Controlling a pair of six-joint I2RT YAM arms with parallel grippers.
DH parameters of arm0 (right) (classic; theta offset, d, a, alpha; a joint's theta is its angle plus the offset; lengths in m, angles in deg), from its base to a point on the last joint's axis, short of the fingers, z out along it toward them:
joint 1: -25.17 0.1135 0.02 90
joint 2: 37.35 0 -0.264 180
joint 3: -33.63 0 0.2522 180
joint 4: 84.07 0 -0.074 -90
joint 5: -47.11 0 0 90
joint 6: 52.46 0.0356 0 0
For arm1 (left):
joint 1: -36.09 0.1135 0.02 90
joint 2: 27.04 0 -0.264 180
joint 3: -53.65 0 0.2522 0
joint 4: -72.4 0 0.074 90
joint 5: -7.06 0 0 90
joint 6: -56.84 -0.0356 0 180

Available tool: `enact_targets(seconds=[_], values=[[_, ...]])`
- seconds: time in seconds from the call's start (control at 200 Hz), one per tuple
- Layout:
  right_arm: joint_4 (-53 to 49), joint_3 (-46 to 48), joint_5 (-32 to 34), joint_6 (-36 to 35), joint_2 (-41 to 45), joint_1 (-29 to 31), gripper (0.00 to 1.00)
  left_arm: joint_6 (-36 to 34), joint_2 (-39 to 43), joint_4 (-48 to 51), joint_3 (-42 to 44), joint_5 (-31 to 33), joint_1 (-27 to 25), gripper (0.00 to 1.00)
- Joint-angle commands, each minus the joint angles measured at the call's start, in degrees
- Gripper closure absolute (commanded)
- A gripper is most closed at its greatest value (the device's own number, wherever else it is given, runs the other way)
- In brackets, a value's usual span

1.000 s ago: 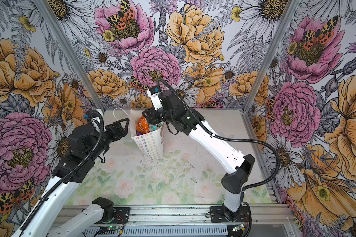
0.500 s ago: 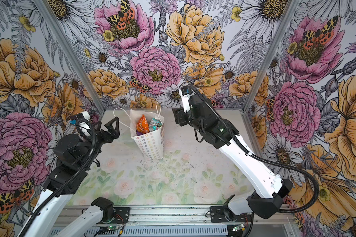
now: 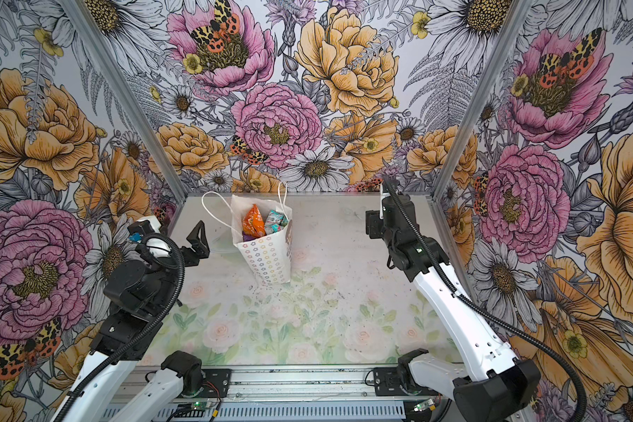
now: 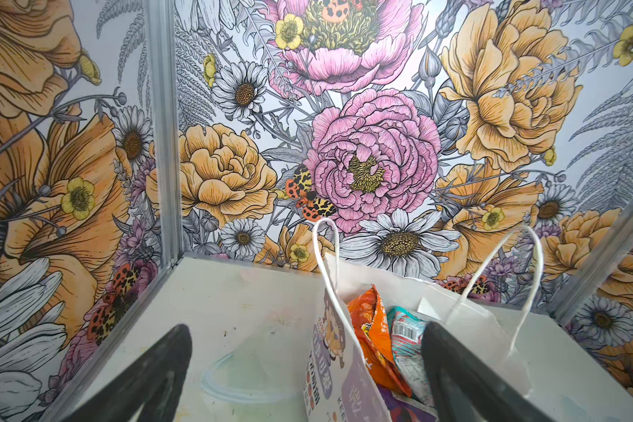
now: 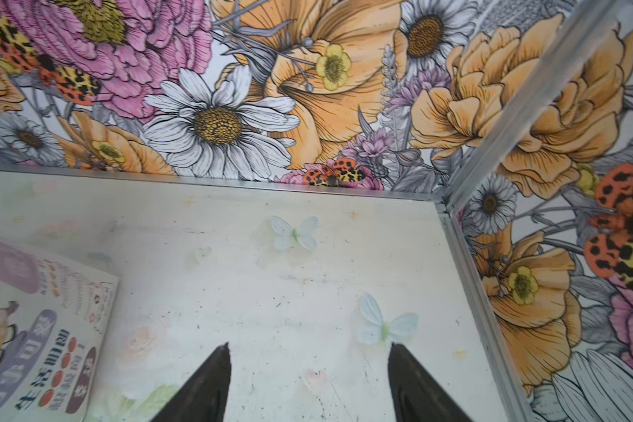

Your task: Place the snacks into the paper bag

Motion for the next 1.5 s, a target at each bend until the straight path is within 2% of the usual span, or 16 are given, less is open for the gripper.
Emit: enact_targets(seconds=[0.0,0.145,0.285,0.485,0.595,0.726,0.886,1.071,1.221,1.311,1.371,1.496], values=[[7.92,4.96,0.12,-1.76,1.07,-3.4,0.3,-2.64,0.21,-5.42,3.42,-0.21,1.92,0.01],[17.17,13.56,0.46,-3.25,-0.39,-6.23,0.28,-2.43,-1.66,-8.08,7.19,-4.15,4.67,0.01],[26.87,20.72,0.86,-5.6,-3.92,-7.23,0.25,-0.16,-4.22,-11.16,10.6,-4.44,7.89,0.01],[49.36,32.93,2.05,-7.8,-8.61,-8.08,0.22,3.67,-7.37,-18.59,15.17,-7.3,13.27,0.01],[59.16,36.7,2.4,-8.44,-11.74,-8.92,0.22,4.21,-9.39,-21.62,17.04,-8.63,15.27,0.01],[61.12,36.55,3.23,-9.94,-14.48,-9.71,0.22,4.83,-11.94,-25.39,18.81,-11.37,16.42,0.01],[63.0,38.33,2.49,-8.54,-15.17,-10.99,0.22,5.73,-15.19,-30.61,20.02,-13.15,16.41,0.01],[80.06,46.37,2.73,-5.45,-19.46,-13.49,0.23,6.82,-17.86,-32.9,20.04,-12.76,15.73,0.01],[76.27,44.32,0.47,-3.18,-20.28,-15.72,0.22,5.57,-18.94,-33.73,20.19,-10.43,13.83,0.01],[78.66,45.28,-1.93,-3.07,-21.0,-16.51,0.22,4.23,-20.37,-35.39,20.64,-9.96,12.52,0.01],[83.1,46.65,-3.27,-3.66,-22.74,-16.91,0.19,3.25,-21.84,-35.86,20.48,-10.03,11.83,0.01],[82.0,46.61,-3.75,-3.3,-22.51,-17.02,0.15,1.85,-25.98,-38.54,20.38,-9.7,9.82,0.01]])
